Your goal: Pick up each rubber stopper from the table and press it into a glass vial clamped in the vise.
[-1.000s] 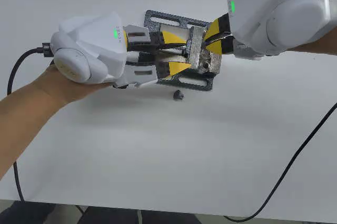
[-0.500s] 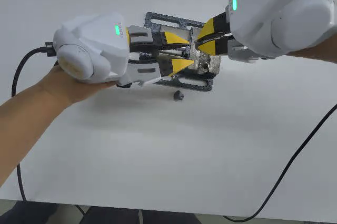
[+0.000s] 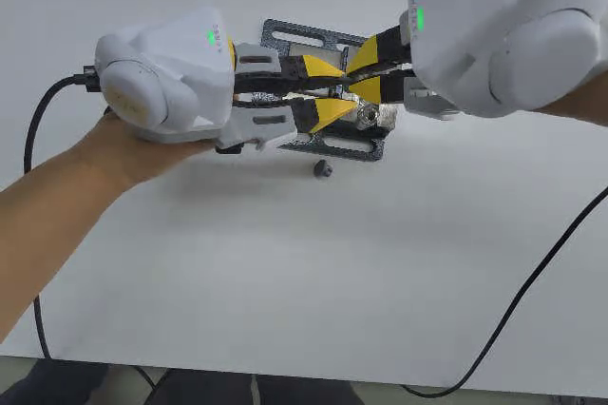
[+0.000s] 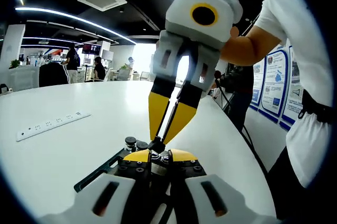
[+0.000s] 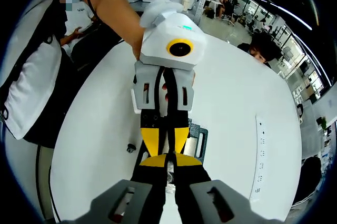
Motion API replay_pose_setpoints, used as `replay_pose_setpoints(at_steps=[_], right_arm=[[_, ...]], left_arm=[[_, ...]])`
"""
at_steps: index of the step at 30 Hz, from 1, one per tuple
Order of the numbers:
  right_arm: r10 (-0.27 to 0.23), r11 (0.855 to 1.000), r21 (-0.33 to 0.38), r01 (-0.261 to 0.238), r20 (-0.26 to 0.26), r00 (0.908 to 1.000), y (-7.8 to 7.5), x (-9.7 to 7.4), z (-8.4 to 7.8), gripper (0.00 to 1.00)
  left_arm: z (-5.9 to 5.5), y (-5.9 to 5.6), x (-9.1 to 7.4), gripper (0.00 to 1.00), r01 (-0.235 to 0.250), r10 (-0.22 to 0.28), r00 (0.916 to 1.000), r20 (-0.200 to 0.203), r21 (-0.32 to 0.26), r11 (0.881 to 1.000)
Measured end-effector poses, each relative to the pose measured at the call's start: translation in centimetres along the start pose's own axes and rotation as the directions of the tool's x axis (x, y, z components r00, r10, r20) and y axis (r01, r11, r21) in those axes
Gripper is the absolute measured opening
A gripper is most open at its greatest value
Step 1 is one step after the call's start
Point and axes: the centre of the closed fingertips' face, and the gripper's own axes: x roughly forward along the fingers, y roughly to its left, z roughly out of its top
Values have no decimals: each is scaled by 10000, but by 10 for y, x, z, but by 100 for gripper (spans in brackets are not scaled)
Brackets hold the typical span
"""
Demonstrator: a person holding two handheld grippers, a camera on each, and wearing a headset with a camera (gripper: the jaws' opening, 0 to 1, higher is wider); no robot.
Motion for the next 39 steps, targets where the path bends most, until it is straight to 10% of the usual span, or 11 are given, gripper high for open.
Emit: replay_pose_setpoints(at_steps=[15, 39], right_arm=[[-368, 9983, -451, 379, 247, 9990, 1, -4, 7, 3], [-193, 9990, -409, 203, 239, 9995, 0, -4, 5, 5]], left_arm=[[7, 1, -1, 7, 51, 9, 9990, 444, -1358, 9907], [2, 0, -2, 3, 22, 0, 9996, 281, -762, 9971]])
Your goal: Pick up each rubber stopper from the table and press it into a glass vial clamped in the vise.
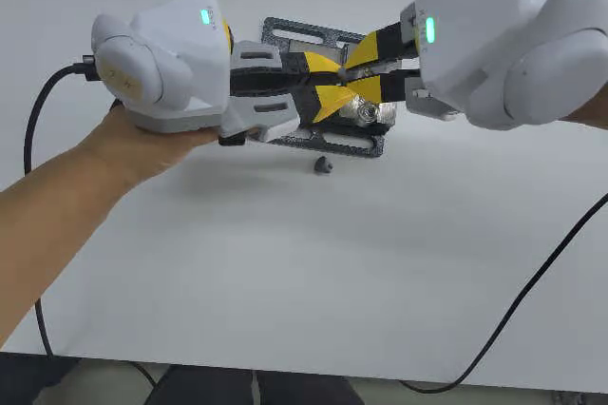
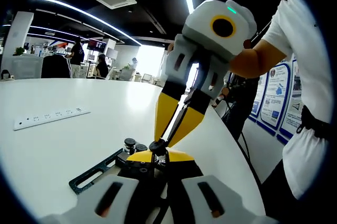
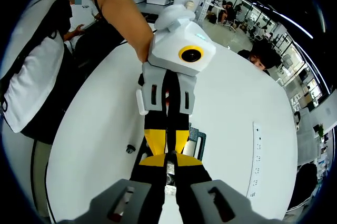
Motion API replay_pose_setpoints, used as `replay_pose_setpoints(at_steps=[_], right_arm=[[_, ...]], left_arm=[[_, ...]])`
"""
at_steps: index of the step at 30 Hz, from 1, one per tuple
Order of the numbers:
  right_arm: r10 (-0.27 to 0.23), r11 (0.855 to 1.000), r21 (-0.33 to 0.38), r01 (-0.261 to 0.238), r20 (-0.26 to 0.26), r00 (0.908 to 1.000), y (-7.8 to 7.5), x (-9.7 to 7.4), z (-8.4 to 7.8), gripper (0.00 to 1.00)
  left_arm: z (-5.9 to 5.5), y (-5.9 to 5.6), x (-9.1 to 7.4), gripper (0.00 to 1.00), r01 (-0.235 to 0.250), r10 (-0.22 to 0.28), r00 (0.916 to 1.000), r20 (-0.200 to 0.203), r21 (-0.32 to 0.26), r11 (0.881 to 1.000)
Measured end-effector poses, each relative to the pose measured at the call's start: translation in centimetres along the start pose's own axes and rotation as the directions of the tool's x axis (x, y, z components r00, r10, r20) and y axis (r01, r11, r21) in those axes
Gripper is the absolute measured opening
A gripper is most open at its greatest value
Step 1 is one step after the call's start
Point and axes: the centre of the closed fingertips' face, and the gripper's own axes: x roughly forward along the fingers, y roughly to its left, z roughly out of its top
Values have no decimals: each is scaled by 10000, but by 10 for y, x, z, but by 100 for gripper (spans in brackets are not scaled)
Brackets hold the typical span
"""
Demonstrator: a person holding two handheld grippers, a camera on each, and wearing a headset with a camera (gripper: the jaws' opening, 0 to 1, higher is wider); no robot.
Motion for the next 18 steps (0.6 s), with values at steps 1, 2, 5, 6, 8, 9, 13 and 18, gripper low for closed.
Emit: replay_pose_setpoints(at_steps=[1, 2, 5, 6, 8, 9, 13, 18], right_arm=[[19, 10000, 61, -18, -20, 10000, 0, 0, -1, 5], [6, 10000, 1, -6, -50, 10000, 0, 0, -1, 5], [17, 10000, 17, -17, -25, 10000, 0, 0, -1, 5], [13, 10000, -2, -13, -26, 10000, 0, 0, -1, 5], [5, 10000, 33, -5, -20, 10000, 0, 0, -1, 5], [-7, 10000, 22, 7, -21, 10000, -1, 0, -1, 5], [12, 10000, 24, -12, -26, 10000, -1, 1, -1, 5], [-22, 9999, 99, 22, 10, 10000, -2, 0, 0, 5]], left_arm=[[-1, 0, 0, 3, -53, 55, 10000, -60, 247, 9997], [-2, 0, 0, 3, -91, 93, 9999, -93, 253, 9996], [-1, 0, 0, 3, -123, 125, 9999, -67, 267, 9996], [-1, 1, 0, 3, -137, 139, 9999, -59, 265, 9996], [-1, 2, 0, 3, -172, 173, 9998, -37, 248, 9995], [-1, 2, 0, 3, -170, 171, 9998, -31, 268, 9995], [-1, 3, -1, 3, -207, 211, 9997, -95, 381, 9991], [-2, 3, -1, 3, -224, 233, 9996, -161, 541, 9983]])
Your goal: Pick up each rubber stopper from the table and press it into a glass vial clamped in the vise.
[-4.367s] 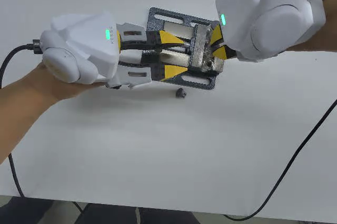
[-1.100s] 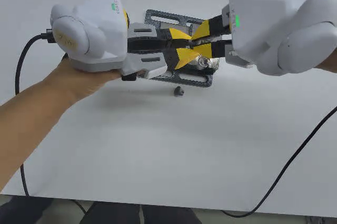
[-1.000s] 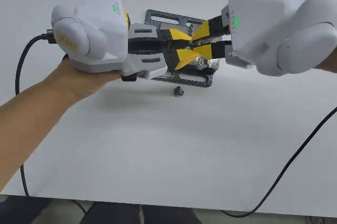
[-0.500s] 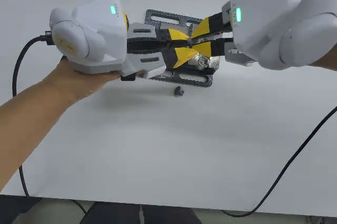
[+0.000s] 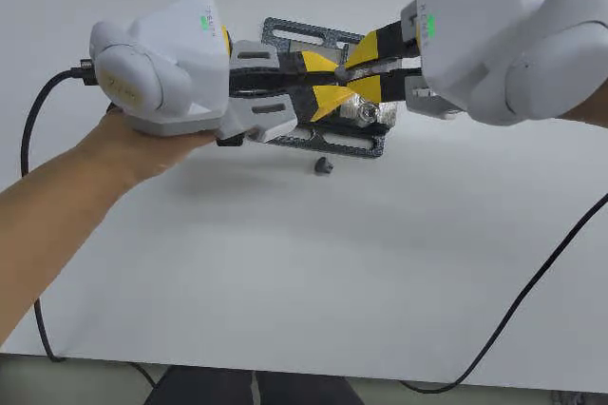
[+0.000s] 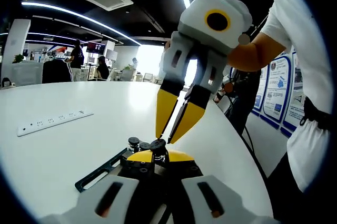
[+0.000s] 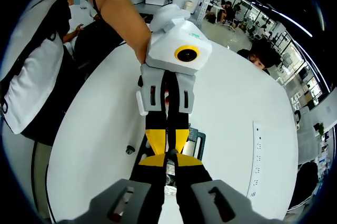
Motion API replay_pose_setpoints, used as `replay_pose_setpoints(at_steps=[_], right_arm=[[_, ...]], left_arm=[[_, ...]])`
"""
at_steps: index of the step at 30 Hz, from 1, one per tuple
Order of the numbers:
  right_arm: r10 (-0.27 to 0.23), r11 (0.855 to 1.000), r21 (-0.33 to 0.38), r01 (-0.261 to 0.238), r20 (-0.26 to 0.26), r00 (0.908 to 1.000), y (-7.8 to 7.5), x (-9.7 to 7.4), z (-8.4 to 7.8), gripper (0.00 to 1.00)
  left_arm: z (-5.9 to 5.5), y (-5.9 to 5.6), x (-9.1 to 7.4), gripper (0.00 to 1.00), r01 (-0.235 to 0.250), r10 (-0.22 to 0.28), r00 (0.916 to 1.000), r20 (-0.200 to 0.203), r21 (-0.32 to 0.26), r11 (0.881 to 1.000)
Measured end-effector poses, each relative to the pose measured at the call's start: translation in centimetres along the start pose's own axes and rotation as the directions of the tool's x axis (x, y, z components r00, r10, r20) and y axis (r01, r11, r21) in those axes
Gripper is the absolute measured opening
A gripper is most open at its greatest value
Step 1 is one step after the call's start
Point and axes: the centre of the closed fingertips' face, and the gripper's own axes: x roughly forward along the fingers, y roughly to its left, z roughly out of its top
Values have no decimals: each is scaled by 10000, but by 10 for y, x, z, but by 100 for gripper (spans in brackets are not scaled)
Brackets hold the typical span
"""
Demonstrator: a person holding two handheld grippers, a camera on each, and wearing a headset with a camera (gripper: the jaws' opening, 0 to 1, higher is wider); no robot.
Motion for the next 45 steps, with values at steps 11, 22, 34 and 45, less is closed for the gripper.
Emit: replay_pose_setpoints(at_steps=[11, 22, 34, 45], right_arm=[[193, 9992, 342, -187, -174, 9997, -4, -1, -4, 11], [1004, 9911, 895, -984, -182, 9948, 1, 0, -6, 12], [1465, 9857, 901, -1426, -377, 9885, 4, 2, -7, 13], [1848, 9786, 1015, -1793, -481, 9816, 8, 2, -9, 13]], left_arm=[[-3, -2, 0, 3, 26, 0, 9996, -292, 876, 9961], [-1, -2, -2, 3, -5, 46, 9996, -295, 1394, 9902], [-4, -6, -1, 3, 130, 14, 9981, -610, 2350, 9719], [-4, -9, 1, 3, 251, 1, 9967, -817, 3072, 9513]])
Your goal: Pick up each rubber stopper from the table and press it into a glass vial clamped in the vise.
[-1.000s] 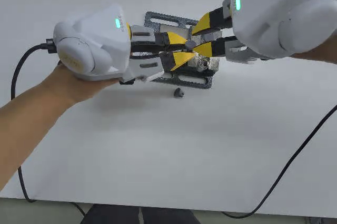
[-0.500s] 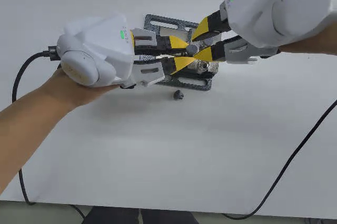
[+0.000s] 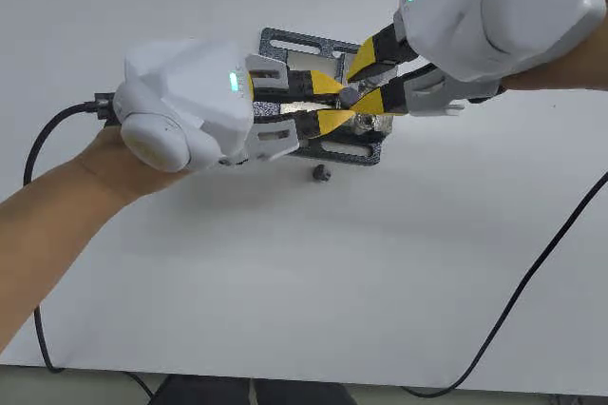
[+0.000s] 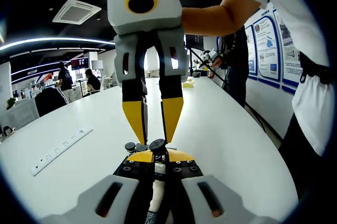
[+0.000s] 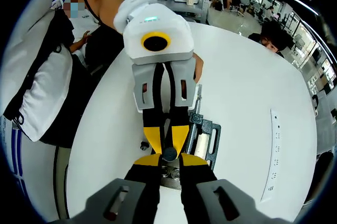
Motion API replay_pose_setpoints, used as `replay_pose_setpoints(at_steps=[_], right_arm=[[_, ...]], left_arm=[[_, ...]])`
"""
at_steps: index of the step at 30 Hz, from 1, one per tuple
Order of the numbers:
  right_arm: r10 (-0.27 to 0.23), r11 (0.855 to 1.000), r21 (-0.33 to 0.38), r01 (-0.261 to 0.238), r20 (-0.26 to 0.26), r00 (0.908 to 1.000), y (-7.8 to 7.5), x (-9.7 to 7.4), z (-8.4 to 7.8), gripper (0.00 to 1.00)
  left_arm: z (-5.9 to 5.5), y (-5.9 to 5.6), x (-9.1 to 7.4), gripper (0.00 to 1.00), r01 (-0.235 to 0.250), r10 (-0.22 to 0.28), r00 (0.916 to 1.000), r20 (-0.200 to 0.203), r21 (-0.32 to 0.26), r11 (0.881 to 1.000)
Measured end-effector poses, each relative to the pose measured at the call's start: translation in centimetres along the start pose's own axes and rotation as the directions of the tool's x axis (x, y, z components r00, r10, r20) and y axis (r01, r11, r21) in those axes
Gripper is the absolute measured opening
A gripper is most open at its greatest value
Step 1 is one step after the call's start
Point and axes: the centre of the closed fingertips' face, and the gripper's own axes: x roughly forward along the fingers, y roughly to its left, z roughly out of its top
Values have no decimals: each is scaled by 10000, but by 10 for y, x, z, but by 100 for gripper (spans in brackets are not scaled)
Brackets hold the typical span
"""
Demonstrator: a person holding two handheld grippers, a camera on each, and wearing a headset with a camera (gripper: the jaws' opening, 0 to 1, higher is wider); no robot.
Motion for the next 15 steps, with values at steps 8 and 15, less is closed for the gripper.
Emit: replay_pose_setpoints(at_steps=[8, 15], right_arm=[[292, 9996, 48, -291, -80, 9995, 4, 0, 0, 13], [339, 9994, 63, -338, -137, 9993, 5, 0, -1, 12]], left_arm=[[1, -2, 2, 3, 41, -24, 9997, -235, 716, 9974], [2, -2, 3, 3, 25, 13, 9994, -360, 1043, 9945]])
